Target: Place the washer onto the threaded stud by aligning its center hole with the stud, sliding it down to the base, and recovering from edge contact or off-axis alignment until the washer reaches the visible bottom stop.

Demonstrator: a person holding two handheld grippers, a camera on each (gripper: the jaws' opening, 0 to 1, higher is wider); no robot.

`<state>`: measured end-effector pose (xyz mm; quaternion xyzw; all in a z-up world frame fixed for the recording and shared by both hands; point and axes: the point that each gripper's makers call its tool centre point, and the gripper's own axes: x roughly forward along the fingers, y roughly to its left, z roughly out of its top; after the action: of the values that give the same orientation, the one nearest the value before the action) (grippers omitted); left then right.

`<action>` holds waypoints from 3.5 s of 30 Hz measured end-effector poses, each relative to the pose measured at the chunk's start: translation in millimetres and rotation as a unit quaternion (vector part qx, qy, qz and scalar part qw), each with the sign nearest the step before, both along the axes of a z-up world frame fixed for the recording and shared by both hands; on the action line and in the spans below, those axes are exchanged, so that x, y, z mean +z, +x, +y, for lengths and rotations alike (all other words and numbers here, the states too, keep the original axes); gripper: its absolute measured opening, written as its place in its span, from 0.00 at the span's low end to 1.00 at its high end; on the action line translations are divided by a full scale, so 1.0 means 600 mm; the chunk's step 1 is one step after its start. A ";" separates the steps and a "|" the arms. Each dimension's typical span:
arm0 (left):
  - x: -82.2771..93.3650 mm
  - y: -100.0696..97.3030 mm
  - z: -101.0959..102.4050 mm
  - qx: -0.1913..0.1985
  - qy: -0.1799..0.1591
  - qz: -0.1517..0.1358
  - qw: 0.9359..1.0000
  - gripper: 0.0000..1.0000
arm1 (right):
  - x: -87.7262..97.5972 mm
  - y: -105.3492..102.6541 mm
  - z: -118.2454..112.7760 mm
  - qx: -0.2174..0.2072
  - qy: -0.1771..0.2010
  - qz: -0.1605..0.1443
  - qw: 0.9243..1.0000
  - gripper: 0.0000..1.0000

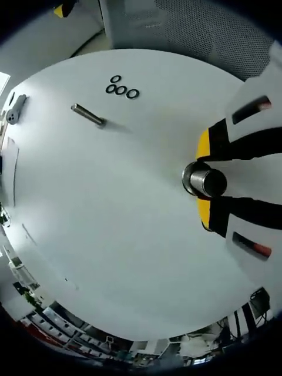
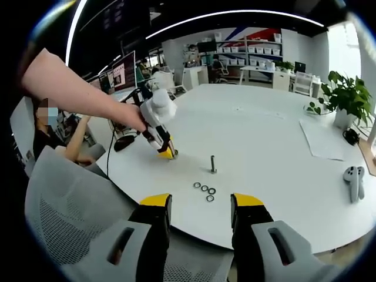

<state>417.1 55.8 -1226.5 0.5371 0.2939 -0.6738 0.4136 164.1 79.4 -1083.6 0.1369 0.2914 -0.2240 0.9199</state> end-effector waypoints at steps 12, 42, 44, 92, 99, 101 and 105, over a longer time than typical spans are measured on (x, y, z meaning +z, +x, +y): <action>0.008 0.028 0.013 0.009 -0.007 0.000 1.000 0.23 | 0.000 -0.002 -0.001 -0.002 -0.001 0.003 1.000 0.43; -0.030 0.098 0.006 0.107 -0.011 0.027 0.994 0.24 | -0.005 -0.009 -0.004 -0.009 0.000 0.015 1.000 0.42; -0.029 0.097 0.007 0.104 -0.011 0.027 0.994 0.24 | -0.007 -0.009 -0.005 -0.009 0.000 0.015 1.000 0.42; -0.026 0.037 0.165 0.125 0.065 0.004 0.990 0.21 | -0.002 0.007 0.013 0.028 0.001 0.004 1.000 0.40; -0.027 0.030 0.163 0.142 0.075 0.005 0.987 0.21 | -0.003 0.009 0.013 0.030 0.001 0.004 1.000 0.40; -0.024 0.024 0.165 0.145 0.077 0.003 0.987 0.22 | -0.003 0.009 0.014 0.030 0.001 0.004 1.000 0.40; -0.020 0.021 0.166 0.159 0.071 0.013 0.985 0.23 | -0.003 0.009 0.013 0.030 0.001 0.004 1.000 0.39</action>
<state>430.0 155.7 -1238.3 0.5026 0.4285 -0.5836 0.4725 169.5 87.1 -1085.2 0.1284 0.2989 -0.1969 0.9249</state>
